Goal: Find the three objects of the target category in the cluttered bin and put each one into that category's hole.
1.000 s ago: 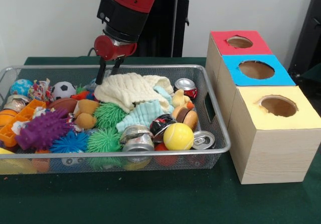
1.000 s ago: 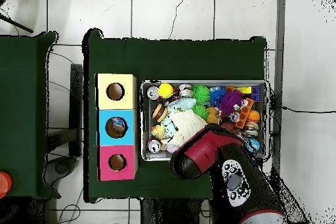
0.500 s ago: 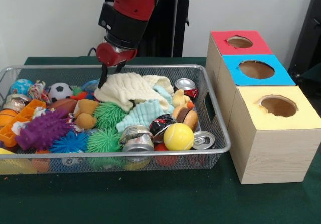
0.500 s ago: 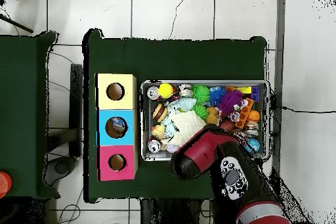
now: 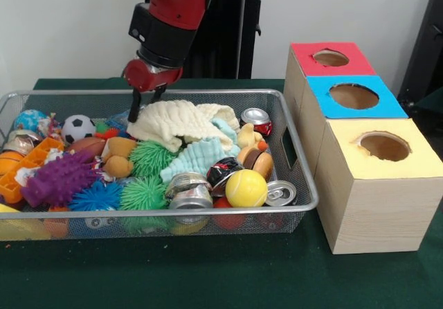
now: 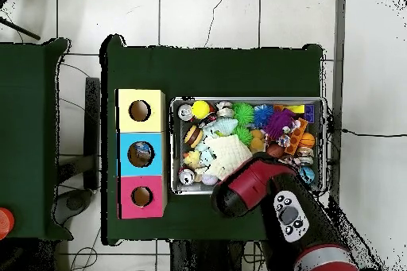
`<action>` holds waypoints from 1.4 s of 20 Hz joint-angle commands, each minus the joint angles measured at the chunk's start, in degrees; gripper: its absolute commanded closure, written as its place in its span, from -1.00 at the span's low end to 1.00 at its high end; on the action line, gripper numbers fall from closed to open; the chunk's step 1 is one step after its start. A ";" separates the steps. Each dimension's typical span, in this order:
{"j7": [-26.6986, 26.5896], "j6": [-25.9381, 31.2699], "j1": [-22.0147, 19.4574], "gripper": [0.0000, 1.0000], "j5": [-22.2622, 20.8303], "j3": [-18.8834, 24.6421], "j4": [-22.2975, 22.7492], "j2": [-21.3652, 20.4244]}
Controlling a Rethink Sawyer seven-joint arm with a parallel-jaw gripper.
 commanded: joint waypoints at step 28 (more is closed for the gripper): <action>-18.73 1.95 -10.46 1.00 -3.48 3.30 -1.72 -0.22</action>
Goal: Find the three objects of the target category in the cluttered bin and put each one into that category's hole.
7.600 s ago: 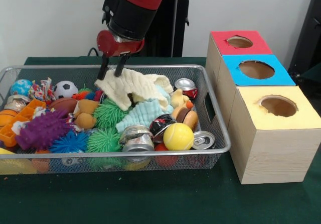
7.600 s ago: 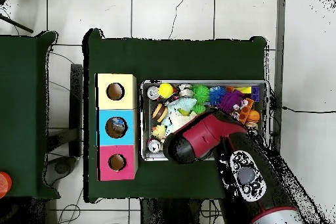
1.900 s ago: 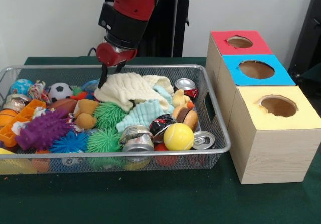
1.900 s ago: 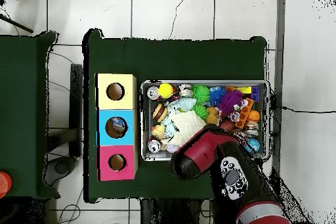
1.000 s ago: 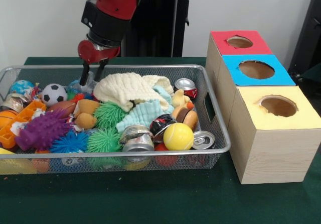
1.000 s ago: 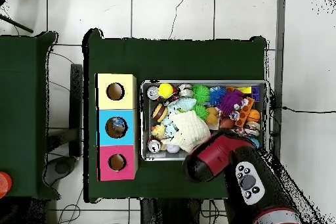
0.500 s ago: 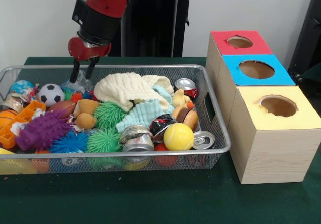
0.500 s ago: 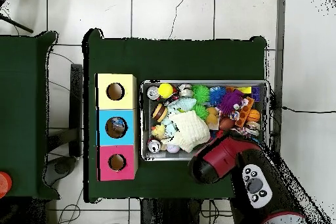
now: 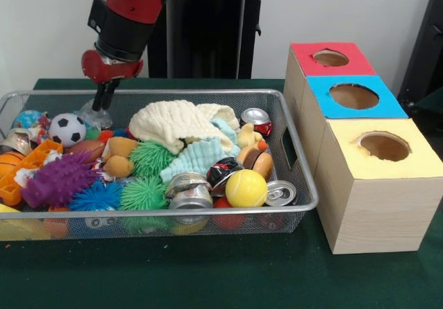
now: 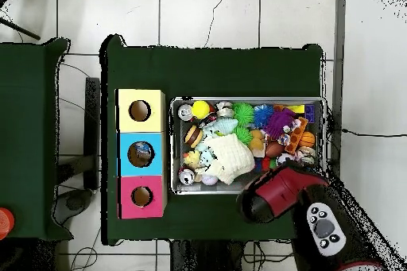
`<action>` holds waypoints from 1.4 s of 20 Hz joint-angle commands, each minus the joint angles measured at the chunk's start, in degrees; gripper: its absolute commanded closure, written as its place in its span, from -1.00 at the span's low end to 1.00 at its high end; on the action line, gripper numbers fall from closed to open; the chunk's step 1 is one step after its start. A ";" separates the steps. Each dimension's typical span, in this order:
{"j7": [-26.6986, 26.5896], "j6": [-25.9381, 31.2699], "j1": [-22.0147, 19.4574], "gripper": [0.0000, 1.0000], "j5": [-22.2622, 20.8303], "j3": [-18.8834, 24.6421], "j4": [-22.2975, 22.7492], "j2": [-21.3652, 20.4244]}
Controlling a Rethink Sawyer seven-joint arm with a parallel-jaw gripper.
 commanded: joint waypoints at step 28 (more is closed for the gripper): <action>-7.41 12.81 9.34 1.00 12.64 2.88 7.95 -11.53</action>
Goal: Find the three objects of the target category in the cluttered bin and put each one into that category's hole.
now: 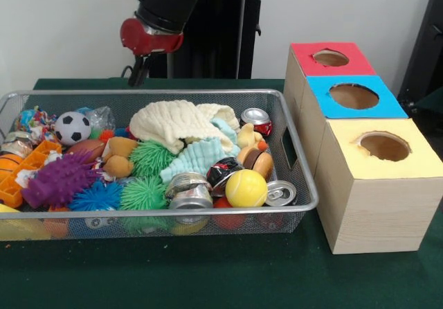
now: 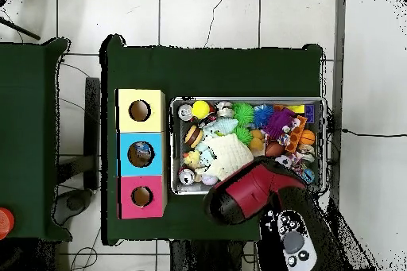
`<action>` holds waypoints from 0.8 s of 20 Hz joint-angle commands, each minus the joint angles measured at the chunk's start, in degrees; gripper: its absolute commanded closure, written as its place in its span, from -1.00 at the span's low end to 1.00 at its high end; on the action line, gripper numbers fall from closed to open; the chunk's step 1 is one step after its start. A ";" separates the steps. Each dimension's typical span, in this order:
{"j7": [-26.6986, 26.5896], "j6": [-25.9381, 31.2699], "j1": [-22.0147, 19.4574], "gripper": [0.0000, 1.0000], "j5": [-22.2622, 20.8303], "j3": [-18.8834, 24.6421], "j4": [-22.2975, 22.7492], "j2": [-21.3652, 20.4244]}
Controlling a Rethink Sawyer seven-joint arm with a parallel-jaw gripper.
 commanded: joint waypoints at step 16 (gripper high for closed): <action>-7.36 1.37 -0.68 -1.00 -0.51 -0.23 3.37 -0.75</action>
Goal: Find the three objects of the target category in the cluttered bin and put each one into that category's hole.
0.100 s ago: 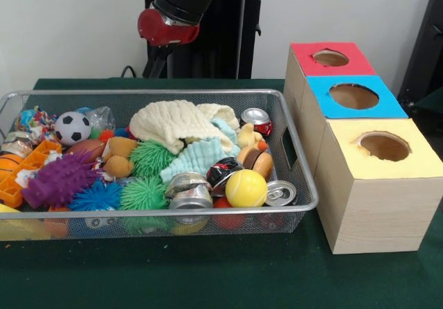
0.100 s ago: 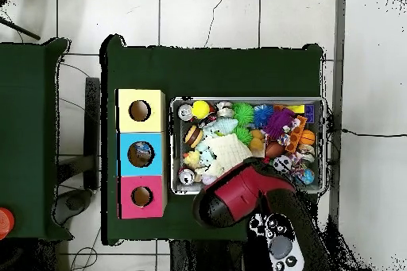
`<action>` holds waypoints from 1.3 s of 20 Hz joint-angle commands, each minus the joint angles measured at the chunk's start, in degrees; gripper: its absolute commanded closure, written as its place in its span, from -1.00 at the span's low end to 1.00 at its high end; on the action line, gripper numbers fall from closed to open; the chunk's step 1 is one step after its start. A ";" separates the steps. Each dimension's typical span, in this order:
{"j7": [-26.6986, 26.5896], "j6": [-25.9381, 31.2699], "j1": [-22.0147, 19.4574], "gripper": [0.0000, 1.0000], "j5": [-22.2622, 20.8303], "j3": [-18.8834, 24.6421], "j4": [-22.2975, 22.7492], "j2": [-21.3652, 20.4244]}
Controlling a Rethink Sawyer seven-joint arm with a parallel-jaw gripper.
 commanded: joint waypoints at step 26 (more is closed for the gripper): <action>1.06 -5.40 -1.73 -1.00 -17.31 -1.00 -6.26 8.86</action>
